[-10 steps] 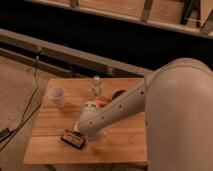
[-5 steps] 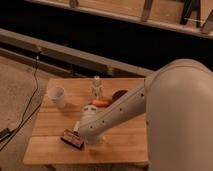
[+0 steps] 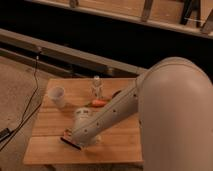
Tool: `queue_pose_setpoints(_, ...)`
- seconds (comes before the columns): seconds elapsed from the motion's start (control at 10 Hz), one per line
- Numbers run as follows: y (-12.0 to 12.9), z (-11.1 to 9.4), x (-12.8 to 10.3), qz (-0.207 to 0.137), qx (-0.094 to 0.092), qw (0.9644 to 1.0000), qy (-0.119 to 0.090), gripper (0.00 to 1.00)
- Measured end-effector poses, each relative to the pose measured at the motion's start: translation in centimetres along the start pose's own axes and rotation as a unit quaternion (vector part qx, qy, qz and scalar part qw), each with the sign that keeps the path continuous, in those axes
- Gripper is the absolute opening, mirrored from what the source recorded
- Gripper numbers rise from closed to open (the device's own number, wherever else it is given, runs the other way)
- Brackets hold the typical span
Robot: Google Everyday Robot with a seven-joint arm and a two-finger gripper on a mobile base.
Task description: Push the eraser across the table
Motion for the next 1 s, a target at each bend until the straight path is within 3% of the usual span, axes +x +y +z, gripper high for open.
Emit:
queue_pose_setpoints(0.5,2.8,-0.1,-1.2,-0.05,0.035,0.998,-0.018,0.65)
queue_pose_setpoints(1.0,4.1,-0.1,-1.0,-0.065,0.035,0.9971,-0.019,0.65)
